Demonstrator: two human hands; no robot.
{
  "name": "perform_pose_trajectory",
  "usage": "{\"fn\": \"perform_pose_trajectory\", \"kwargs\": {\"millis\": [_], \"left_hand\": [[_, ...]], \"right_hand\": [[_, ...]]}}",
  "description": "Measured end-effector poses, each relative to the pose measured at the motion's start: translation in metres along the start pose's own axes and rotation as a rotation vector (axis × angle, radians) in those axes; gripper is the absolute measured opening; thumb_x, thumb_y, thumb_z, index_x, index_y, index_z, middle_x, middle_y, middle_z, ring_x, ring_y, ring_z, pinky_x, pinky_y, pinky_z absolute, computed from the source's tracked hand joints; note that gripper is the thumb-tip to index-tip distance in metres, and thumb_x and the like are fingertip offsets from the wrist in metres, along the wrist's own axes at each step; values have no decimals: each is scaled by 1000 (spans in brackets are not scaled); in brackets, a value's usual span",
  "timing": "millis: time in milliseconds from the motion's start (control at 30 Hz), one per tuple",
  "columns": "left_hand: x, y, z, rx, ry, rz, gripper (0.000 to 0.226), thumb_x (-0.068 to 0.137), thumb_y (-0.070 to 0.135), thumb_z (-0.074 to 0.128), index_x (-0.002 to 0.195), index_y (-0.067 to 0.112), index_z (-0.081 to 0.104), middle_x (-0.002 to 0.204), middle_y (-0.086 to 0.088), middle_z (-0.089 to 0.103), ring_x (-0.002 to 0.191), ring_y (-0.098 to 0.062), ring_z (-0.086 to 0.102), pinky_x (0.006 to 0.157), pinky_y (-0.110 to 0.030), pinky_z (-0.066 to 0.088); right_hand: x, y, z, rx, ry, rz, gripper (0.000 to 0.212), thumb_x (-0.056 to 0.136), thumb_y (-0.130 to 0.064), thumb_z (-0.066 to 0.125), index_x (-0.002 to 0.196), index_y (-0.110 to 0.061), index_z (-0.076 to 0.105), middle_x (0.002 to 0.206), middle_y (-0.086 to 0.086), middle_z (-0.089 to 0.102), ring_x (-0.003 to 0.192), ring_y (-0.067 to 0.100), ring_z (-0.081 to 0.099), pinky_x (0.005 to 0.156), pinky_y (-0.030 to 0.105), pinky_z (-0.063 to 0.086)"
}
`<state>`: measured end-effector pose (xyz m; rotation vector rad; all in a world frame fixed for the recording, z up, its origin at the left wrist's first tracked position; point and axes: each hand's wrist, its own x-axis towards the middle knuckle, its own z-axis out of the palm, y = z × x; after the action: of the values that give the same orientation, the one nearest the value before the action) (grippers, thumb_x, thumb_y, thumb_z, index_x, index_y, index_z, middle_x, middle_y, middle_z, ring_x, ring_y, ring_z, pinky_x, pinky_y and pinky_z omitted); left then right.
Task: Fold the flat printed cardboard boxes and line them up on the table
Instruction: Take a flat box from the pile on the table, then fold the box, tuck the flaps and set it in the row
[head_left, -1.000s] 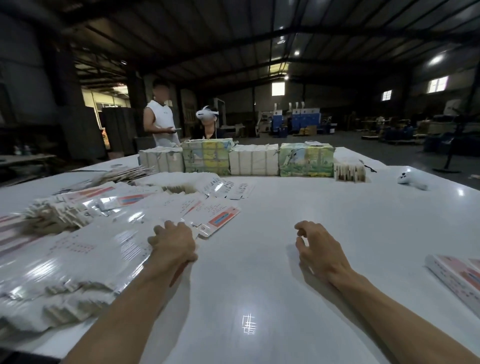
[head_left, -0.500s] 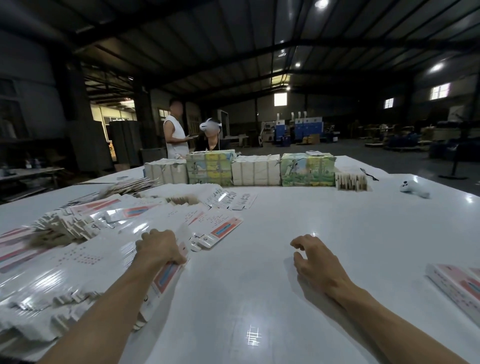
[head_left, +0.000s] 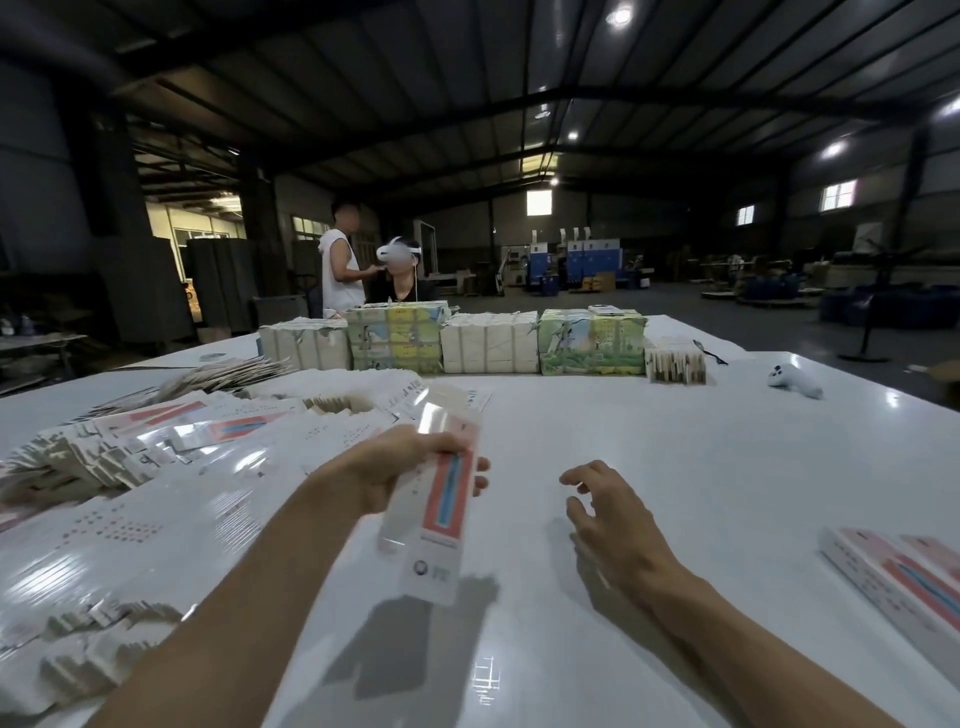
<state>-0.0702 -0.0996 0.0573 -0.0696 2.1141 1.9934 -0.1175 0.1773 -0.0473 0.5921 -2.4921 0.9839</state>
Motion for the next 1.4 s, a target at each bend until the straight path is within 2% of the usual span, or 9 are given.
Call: {"fn": "perform_pose_trajectory", "kwargs": {"millis": [133, 333, 433, 567, 767, 933, 1067, 1167, 1400], "left_hand": [[25, -26, 55, -286, -137, -43, 50, 98, 19, 71, 138, -4, 55, 125, -25, 72, 99, -34, 77, 73, -38, 65], [55, -68, 107, -326, -175, -13, 75, 103, 72, 34, 114, 14, 81, 115, -19, 77, 96, -34, 78, 75, -39, 63], [58, -75, 113, -201, -20, 108, 62, 106, 64, 38, 96, 17, 77, 90, -14, 77, 70, -25, 76, 63, -32, 61], [59, -77, 111, -225, 42, 106, 48, 109, 55, 37, 103, 12, 60, 73, -12, 69, 61, -23, 71, 59, -29, 60], [52, -74, 112, -202, -27, 118, 62, 109, 55, 35, 75, 17, 71, 73, -12, 68, 59, -23, 70, 60, -29, 60], [50, -77, 113, -177, -97, 114, 70, 106, 68, 29, 88, 17, 74, 85, -14, 73, 67, -26, 74, 64, -31, 61], [52, -80, 113, -227, -227, 79, 78, 103, 73, 28, 111, 13, 77, 107, -20, 75, 85, -33, 76, 77, -39, 62], [58, -79, 113, -213, -312, 96, 82, 103, 74, 27, 128, 9, 71, 119, -23, 73, 93, -35, 74, 82, -42, 61], [64, -76, 109, -172, -434, 85, 90, 100, 78, 31, 131, 2, 66, 116, -23, 71, 94, -34, 73, 82, -42, 61]], "right_hand": [[7, 1, -6, 142, 127, 20, 24, 103, -9, 57, 125, -14, 67, 123, -3, 65, 103, 7, 62, 89, 22, 53], [10, -5, -21, 343, 245, 1, 27, 108, -16, 55, 134, -18, 60, 117, 0, 63, 103, 9, 65, 73, 7, 52], [9, -8, -17, 319, 117, -33, 33, 108, -28, 54, 139, -20, 59, 126, -2, 55, 108, 9, 65, 70, 15, 60], [8, -10, -11, 160, -13, -45, 39, 108, -34, 52, 141, -15, 62, 136, -4, 50, 118, 15, 63, 89, 33, 63], [12, -12, -17, 166, -7, -13, 23, 105, -30, 60, 119, -17, 73, 121, -2, 60, 108, 12, 65, 82, 20, 56], [15, -16, -25, 359, -38, 145, 19, 105, -27, 62, 106, -9, 68, 121, 4, 54, 87, 7, 72, 57, 19, 56], [22, -11, -38, 341, -139, 165, 20, 104, -28, 63, 101, -10, 72, 127, -2, 54, 99, 5, 64, 65, 9, 51], [27, -4, -46, 430, -126, 185, 22, 101, -22, 69, 85, -10, 78, 129, -5, 59, 110, 12, 64, 86, 24, 52], [24, 0, -55, 716, -269, 128, 36, 96, -23, 69, 84, 11, 70, 98, 22, 70, 82, 32, 62, 76, 38, 53]]}}
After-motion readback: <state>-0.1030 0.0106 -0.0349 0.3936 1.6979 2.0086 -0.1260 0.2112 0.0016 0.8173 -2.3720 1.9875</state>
